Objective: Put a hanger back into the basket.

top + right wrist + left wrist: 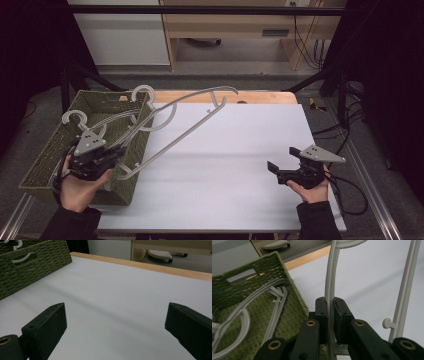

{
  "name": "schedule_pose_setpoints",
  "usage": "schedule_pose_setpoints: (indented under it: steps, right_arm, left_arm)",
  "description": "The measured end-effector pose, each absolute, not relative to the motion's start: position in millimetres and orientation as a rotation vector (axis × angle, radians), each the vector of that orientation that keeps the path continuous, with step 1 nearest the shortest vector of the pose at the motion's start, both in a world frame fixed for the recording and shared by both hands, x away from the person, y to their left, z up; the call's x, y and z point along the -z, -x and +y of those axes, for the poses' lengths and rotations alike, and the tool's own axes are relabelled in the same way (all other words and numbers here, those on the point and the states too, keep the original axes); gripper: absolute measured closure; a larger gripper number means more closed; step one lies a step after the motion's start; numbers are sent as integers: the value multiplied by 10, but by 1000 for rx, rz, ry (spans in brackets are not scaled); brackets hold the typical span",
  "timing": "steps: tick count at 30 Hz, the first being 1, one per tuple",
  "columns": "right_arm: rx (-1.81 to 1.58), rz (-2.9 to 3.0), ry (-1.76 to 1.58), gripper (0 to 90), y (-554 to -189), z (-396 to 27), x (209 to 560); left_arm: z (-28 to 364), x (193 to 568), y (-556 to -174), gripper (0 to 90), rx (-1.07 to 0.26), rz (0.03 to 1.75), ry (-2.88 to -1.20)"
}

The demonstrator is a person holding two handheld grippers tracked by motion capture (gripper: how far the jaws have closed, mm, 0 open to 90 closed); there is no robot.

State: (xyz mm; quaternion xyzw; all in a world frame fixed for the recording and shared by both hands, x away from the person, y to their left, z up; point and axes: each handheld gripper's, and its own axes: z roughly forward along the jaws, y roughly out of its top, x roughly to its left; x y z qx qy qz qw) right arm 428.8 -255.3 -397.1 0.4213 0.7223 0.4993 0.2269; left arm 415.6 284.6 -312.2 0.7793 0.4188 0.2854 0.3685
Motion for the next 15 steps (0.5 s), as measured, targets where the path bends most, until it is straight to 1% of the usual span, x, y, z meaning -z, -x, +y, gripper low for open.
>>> schedule_pose_setpoints:
  steps: [7,15]
  right_arm:
    - [-1373,1996,-1167,43,-4296,-2543,3982]
    - [-1370,1996,-1171,43,-4302,-2534,3988]
  left_arm:
    - [3179,3002,-4239,825,-800,1125,-1977]
    - [3563,3014,-4328,825,-844,1190,-1966]
